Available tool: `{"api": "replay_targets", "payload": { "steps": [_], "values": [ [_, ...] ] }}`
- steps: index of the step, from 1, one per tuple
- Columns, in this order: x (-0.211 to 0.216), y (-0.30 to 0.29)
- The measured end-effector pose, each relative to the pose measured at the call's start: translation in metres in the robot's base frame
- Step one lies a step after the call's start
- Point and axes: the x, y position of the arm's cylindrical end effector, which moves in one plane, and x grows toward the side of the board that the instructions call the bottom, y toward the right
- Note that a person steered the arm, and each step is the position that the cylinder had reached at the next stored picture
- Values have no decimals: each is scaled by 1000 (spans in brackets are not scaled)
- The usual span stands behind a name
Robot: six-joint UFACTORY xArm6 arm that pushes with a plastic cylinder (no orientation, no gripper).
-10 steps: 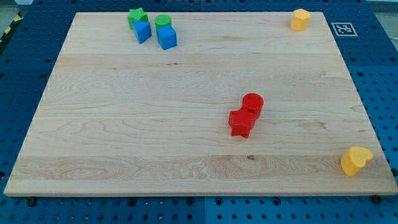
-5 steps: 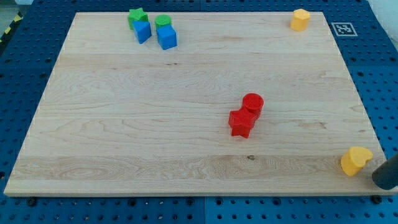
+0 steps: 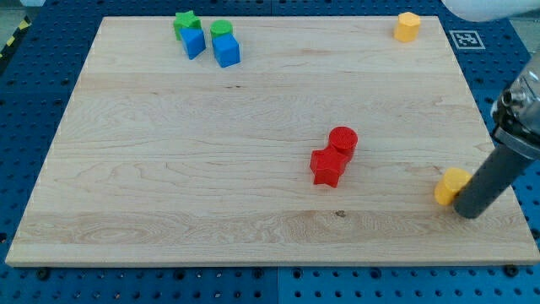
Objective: Push the yellow heart into the red blocks
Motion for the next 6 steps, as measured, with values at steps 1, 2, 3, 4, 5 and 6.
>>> {"api": "replay_targets", "payload": {
  "steps": [1, 2, 3, 4, 5, 6],
  "values": [
    [-19, -2],
    [-37, -2],
    [-62, -2],
    [-73, -2],
    [-89, -1],
    [-108, 1]
  ]
}}
